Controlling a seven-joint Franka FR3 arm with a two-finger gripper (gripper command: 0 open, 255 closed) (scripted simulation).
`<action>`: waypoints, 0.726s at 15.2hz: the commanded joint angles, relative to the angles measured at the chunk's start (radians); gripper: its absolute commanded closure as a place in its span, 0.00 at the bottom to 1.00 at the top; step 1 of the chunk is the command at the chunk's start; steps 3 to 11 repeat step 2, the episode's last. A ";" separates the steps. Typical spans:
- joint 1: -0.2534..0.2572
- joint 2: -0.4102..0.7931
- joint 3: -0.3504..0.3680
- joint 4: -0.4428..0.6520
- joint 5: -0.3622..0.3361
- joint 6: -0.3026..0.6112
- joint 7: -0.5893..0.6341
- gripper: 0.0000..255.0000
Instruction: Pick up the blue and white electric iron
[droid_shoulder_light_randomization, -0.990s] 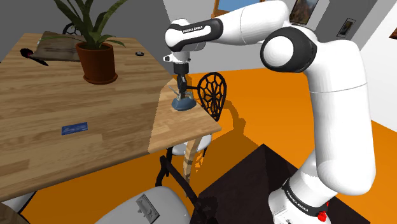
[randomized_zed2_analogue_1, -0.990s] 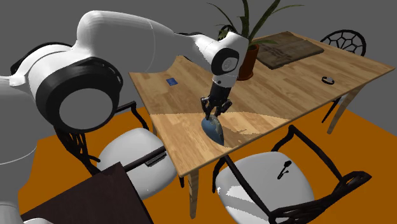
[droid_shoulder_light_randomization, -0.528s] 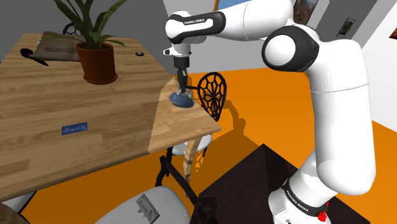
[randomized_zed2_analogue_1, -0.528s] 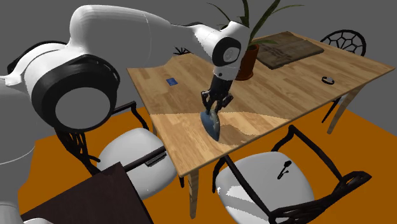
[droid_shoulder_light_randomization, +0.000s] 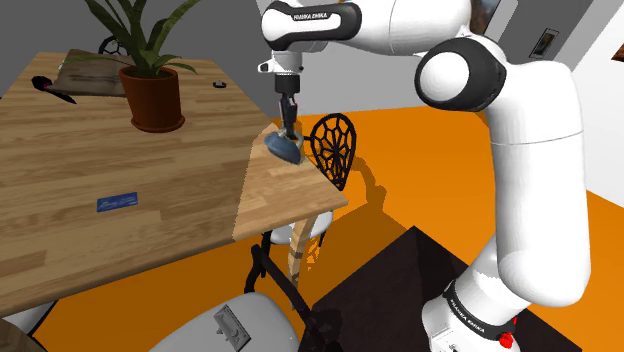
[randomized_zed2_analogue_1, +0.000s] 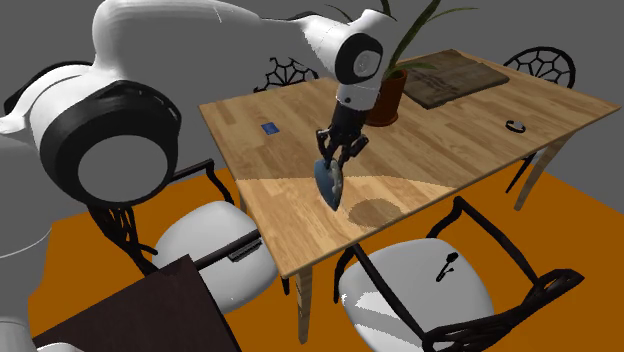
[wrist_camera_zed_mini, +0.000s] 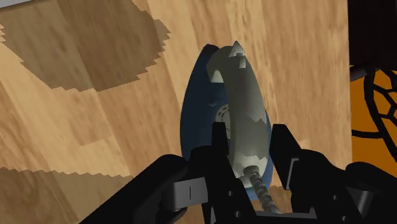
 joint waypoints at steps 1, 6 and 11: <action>0.001 0.002 0.001 0.021 0.000 -0.019 0.003 1.00; 0.001 0.002 0.001 0.021 0.000 -0.019 0.003 1.00; 0.001 0.002 0.001 0.021 0.000 -0.019 0.003 1.00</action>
